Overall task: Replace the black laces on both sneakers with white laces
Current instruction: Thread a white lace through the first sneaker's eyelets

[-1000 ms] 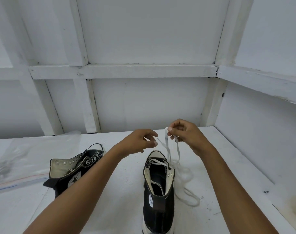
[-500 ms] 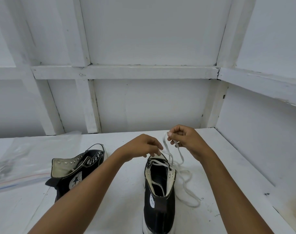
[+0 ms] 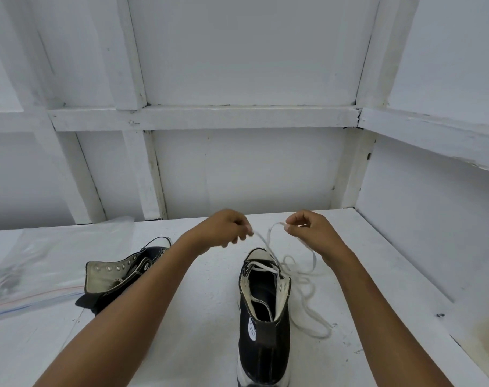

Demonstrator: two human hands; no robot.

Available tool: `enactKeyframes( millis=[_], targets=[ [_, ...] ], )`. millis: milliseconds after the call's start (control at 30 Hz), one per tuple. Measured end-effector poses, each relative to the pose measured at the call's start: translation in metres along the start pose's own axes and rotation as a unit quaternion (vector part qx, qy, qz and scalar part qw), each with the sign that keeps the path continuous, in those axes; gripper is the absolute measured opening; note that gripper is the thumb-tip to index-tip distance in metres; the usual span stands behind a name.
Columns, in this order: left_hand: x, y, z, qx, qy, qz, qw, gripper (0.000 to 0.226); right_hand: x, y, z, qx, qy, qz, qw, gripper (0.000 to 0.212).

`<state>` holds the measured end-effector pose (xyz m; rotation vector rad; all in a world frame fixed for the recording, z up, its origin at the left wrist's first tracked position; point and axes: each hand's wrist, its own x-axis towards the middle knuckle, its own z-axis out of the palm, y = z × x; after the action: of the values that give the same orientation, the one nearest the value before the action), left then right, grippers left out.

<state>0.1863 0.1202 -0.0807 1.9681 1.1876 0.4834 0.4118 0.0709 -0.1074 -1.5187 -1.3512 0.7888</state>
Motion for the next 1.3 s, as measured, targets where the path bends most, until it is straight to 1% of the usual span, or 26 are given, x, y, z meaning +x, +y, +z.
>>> enactKeyframes(
  millis=[67,133,233,333,400,433,533,567,633,700,733,800,900,967,1000,1033,1067,1100,1133,1200,1267,1300],
  targets=[
    [0.0,0.003,-0.002,-0.103,0.037,0.014,0.994,0.019,-0.003,-0.002,0.001,0.0,-0.021,0.001,1.0,0.005],
    [0.001,0.005,-0.004,-0.172,0.056,0.027,0.983,0.022,-0.006,-0.007,0.003,-0.004,-0.066,-0.006,0.998,0.009],
    [0.0,0.009,-0.007,-0.259,0.052,0.042,0.963,0.023,-0.011,-0.013,0.007,-0.017,-0.157,-0.017,0.987,0.016],
    [0.0,0.013,-0.008,-0.333,0.048,0.047,0.94,0.025,-0.013,-0.012,0.01,-0.02,-0.205,-0.021,0.978,0.012],
    [-0.001,0.015,-0.01,-0.408,0.056,0.038,0.91,0.028,-0.013,-0.01,0.009,-0.008,-0.215,-0.015,0.976,0.01],
    [-0.002,0.016,-0.011,-0.453,0.059,0.033,0.889,0.028,-0.013,-0.01,0.008,0.004,-0.215,-0.008,0.976,0.011],
    [-0.001,0.012,-0.018,-0.583,0.069,0.008,0.81,0.028,-0.011,-0.007,0.005,0.044,-0.186,0.002,0.982,0.018],
    [0.0,0.01,-0.019,-0.601,0.073,-0.006,0.796,0.027,-0.01,-0.005,0.003,0.057,-0.17,0.004,0.984,0.021],
    [0.001,0.007,-0.02,-0.611,0.081,-0.035,0.786,0.024,-0.009,-0.004,0.0,0.072,-0.135,0.008,0.988,0.027],
    [0.003,0.002,-0.021,-0.599,0.092,-0.053,0.794,0.021,-0.008,-0.004,-0.003,0.054,-0.106,0.006,0.993,0.037],
    [0.003,0.001,-0.022,-0.576,0.097,-0.058,0.81,0.019,-0.008,-0.005,-0.004,0.037,-0.097,0.004,0.995,0.041],
    [0.002,-0.001,-0.022,-0.5,0.093,-0.06,0.859,0.018,-0.009,-0.005,-0.008,0.004,-0.091,-0.002,0.996,0.043],
    [-0.001,-0.002,-0.02,-0.336,0.065,-0.066,0.937,0.025,-0.01,-0.005,-0.015,-0.016,-0.113,-0.012,0.993,0.025],
    [-0.005,-0.002,-0.019,-0.194,0.011,-0.059,0.979,0.03,-0.007,-0.001,-0.017,-0.029,-0.103,-0.014,0.994,0.017],
    [-0.007,-0.002,-0.019,-0.117,-0.028,-0.055,0.991,0.031,-0.005,0.001,-0.017,-0.034,-0.08,-0.015,0.996,0.016],
    [-0.009,-0.002,-0.019,-0.044,-0.068,-0.052,0.995,0.031,-0.002,0.004,-0.017,-0.032,-0.045,-0.017,0.998,0.016],
    [-0.011,-0.001,-0.018,0.016,-0.1,-0.048,0.994,0.027,0.002,0.007,-0.016,-0.025,-0.002,-0.016,1.0,0.016],
    [-0.013,-0.001,-0.018,0.051,-0.121,-0.042,0.99,0.022,0.005,0.01,-0.016,-0.017,0.041,-0.014,0.999,0.016],
    [-0.014,-0.001,-0.016,0.058,-0.128,-0.032,0.99,0.017,0.008,0.013,-0.017,-0.01,0.077,-0.01,0.997,0.016],
    [-0.014,-0.002,-0.014,-0.004,-0.102,-0.009,0.995,0.013,0.013,0.019,-0.02,0.002,0.114,0.002,0.993,0.013],
    [-0.011,-0.003,-0.015,-0.118,-0.03,0.008,0.992,0.014,0.015,0.022,-0.024,0.013,0.121,0.016,0.992,0.01],
    [-0.01,-0.003,-0.017,-0.178,0.007,0.014,0.984,0.017,0.015,0.024,-0.025,0.018,0.122,0.024,0.992,0.009]
  ],
)
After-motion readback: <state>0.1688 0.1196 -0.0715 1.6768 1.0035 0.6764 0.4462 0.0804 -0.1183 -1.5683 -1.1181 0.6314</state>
